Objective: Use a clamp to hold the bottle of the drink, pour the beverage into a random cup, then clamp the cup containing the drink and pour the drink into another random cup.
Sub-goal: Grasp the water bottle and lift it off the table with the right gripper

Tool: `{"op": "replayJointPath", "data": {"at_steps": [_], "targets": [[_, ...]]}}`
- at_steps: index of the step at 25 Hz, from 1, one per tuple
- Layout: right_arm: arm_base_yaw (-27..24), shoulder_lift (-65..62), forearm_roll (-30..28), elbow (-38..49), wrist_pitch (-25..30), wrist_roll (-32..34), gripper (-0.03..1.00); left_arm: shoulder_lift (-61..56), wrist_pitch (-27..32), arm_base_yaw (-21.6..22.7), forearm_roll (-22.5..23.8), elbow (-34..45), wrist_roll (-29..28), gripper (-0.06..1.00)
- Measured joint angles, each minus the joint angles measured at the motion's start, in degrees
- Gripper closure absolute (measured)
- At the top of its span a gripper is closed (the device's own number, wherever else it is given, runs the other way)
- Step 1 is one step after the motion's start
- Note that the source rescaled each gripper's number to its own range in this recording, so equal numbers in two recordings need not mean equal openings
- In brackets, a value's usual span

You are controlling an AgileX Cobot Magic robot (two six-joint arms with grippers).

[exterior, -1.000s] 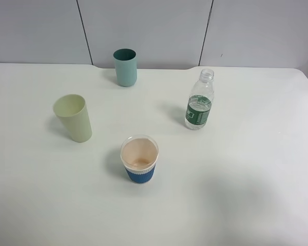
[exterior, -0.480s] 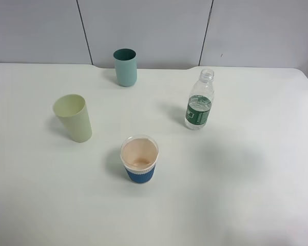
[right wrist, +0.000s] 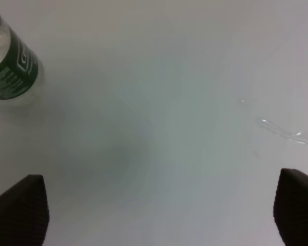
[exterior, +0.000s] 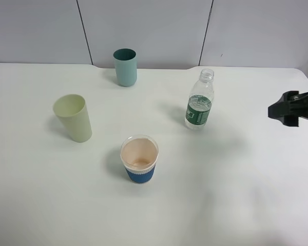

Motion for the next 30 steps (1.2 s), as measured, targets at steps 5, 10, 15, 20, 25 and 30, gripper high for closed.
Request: {"op": "replayJointPath", "data": {"at_steps": [5, 10, 15, 20, 25, 30], "targets": [[2.41, 9.36, -0.25, 0.00, -6.34, 0.31, 0.24, 0.00, 0.00, 0.00, 0.00, 0.00, 0.00, -0.06], [3.86, 16.48, -2.74, -0.02, -14.09, 0.32, 0.24, 0.00, 0.00, 0.00, 0.00, 0.00, 0.00, -0.06], [4.52, 21.07, -8.02, -0.02, -19.82, 1.89, 0.12, 0.00, 0.00, 0.00, 0.00, 0.00, 0.00, -0.06], [4.52, 25.37, -15.49, -0.02, -24.15, 6.14, -0.02, 0.00, 0.00, 0.00, 0.00, 0.00, 0.00, -0.06], [4.52, 29.76, -21.95, -0.07, -31.72, 10.74, -0.03, 0.00, 0.00, 0.00, 0.00, 0.00, 0.00, -0.06], [4.52, 35.32, -25.97, -0.13, -38.54, 11.08, -0.03, 0.00, 0.00, 0.00, 0.00, 0.00, 0.00, -0.06]]}}
